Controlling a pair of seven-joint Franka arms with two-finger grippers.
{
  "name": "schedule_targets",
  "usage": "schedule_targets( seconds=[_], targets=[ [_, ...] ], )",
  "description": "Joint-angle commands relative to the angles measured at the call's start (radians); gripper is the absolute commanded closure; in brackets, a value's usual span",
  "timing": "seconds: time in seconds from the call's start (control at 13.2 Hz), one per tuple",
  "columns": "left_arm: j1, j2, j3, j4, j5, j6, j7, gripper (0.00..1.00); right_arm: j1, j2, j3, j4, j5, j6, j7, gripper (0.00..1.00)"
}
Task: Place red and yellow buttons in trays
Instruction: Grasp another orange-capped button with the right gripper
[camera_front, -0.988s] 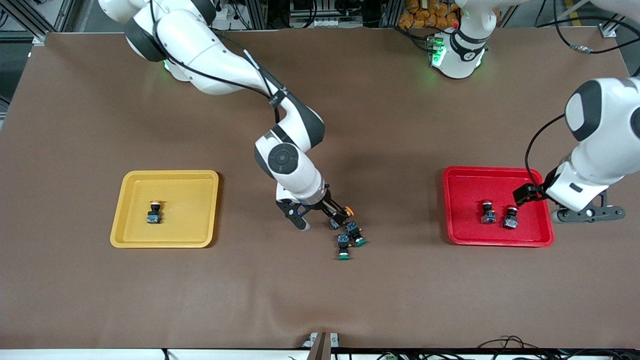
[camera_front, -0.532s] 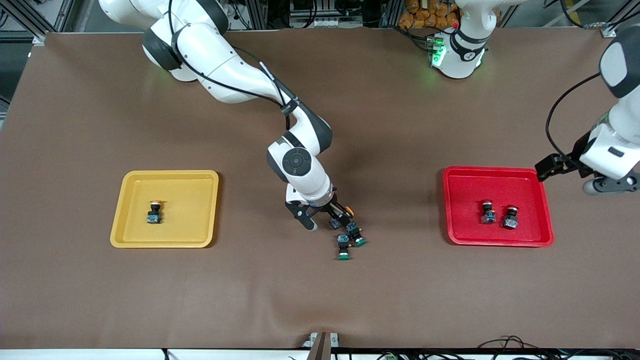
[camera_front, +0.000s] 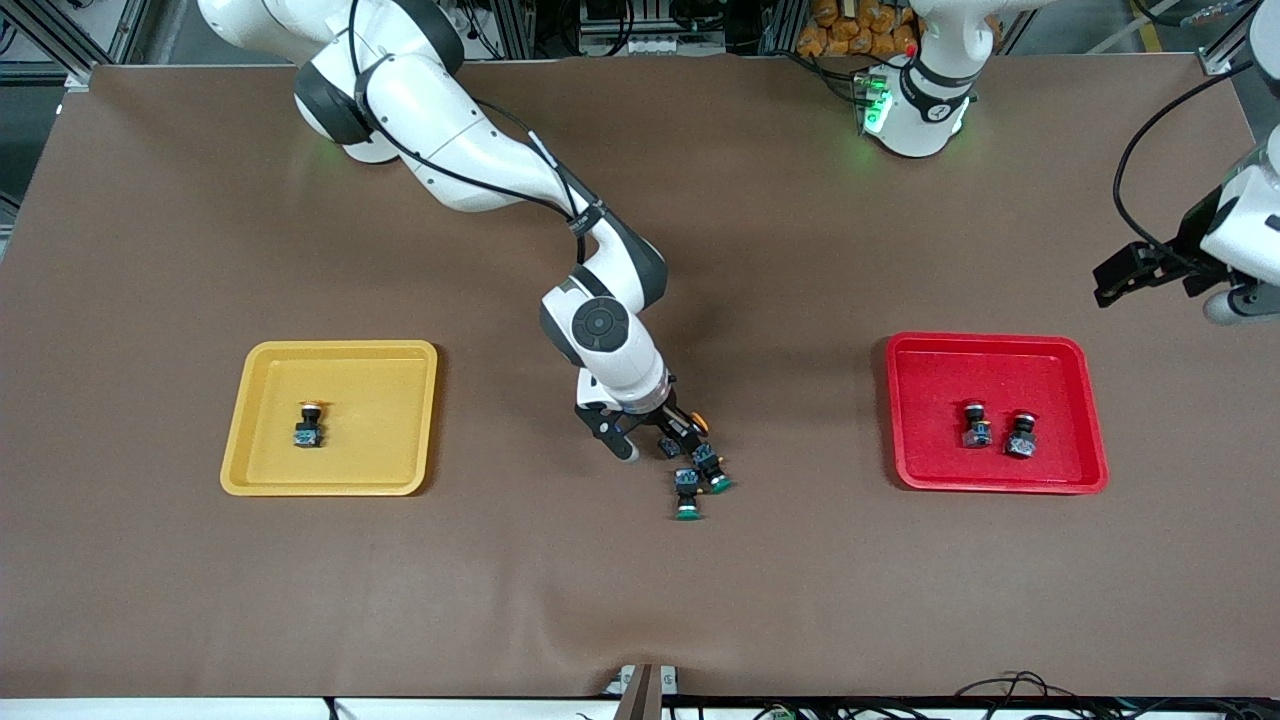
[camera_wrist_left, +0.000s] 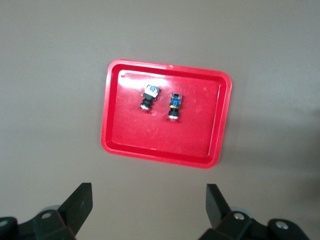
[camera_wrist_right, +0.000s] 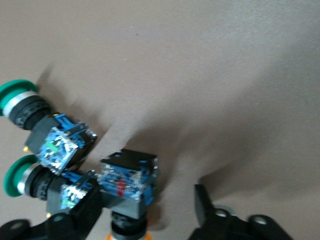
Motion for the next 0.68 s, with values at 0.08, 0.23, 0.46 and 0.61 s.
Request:
schedule_targets(
  seconds=[0.08,0.23,0.46,0.61],
  targets=[
    [0.02,-0.081,0.0,-0.003,-0.023,-0.052,0.019,0.0,0.021,0.033,-0.024,0.026,-0.021,-0.015,0.022,0.81],
    [0.04,-0.108,0.001,-0.004,-0.055,-0.074,0.041,0.0,0.024,0.04,-0.024,0.023,-0.044,-0.014,0.025,0.73],
    [0.083,-0.141,0.0,-0.009,-0.078,-0.095,0.094,0.0,0.03,0.047,-0.024,0.023,-0.052,-0.009,0.026,0.53],
    [0.088,-0.153,0.0,-0.016,-0.08,-0.098,0.098,0.0,0.03,0.047,-0.024,0.023,-0.053,0.027,0.028,0.48]
  ],
)
